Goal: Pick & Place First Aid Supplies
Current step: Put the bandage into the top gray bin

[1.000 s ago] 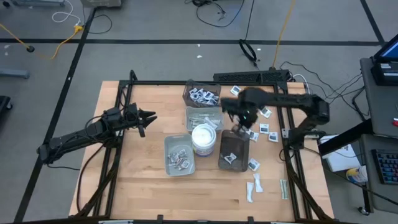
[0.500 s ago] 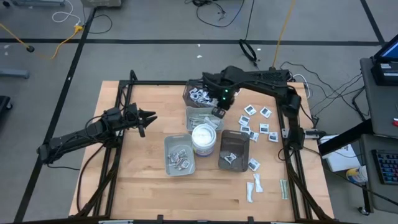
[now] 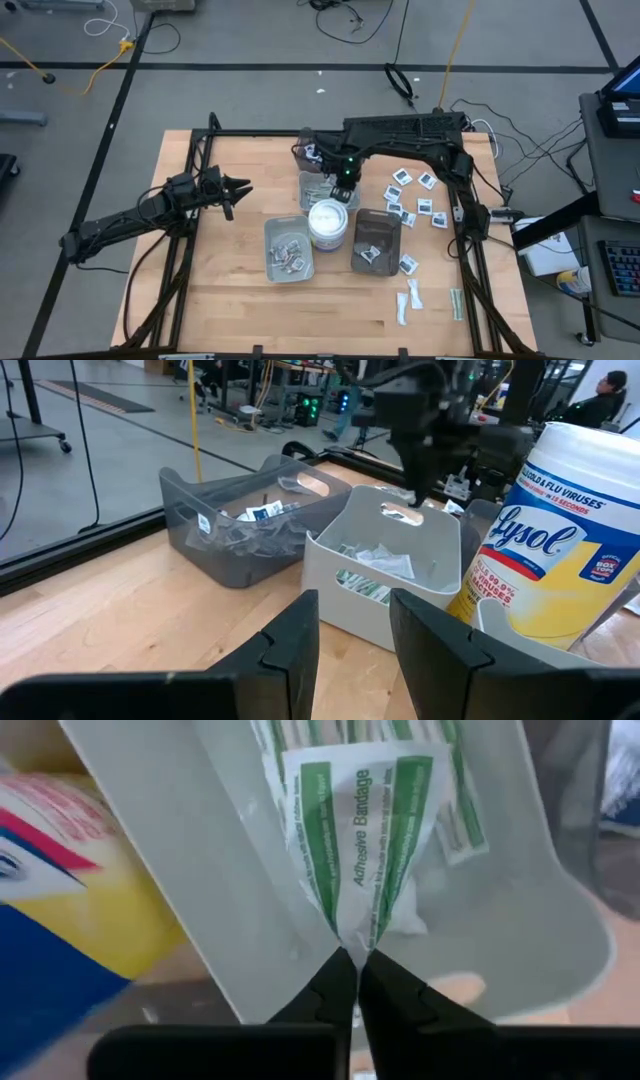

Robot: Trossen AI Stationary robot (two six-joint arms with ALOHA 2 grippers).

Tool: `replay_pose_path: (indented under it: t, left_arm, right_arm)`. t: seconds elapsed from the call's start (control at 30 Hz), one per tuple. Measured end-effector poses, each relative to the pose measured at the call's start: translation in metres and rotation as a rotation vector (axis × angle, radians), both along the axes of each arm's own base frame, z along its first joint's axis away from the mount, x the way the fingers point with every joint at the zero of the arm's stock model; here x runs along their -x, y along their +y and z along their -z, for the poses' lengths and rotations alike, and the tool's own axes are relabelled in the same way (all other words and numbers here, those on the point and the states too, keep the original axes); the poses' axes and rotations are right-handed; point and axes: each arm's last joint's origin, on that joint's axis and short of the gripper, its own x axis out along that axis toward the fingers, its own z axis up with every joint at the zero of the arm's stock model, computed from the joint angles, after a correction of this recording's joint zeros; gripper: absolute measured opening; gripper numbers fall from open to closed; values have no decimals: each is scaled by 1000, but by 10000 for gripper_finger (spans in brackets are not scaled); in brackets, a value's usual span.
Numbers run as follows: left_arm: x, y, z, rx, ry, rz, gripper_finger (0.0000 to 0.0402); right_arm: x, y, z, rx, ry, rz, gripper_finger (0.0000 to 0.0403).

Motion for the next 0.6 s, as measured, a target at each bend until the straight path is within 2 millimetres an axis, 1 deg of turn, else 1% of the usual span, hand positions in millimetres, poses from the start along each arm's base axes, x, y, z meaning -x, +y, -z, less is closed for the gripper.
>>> replay_pose_path:
  t: [0.07,0.13,0.43,0.53,0.6]
  left_arm:
    - [0,0,0,0,0,0,129]
    - [0,0,0,0,0,0,129]
    - [0,0,0,0,0,0,129]
    - [0,0,0,0,0,0,129]
    - [0,0,0,0,0,0,129]
  right_arm:
    - [0,1,3,-1,5,4,17]
    - [1,1,4,-3,9,5,39]
    - [0,2,-1,2,-17,33,187]
    - [0,2,0,-3,-5,81,215]
    - [2,3,-6,-5,-3,152,225]
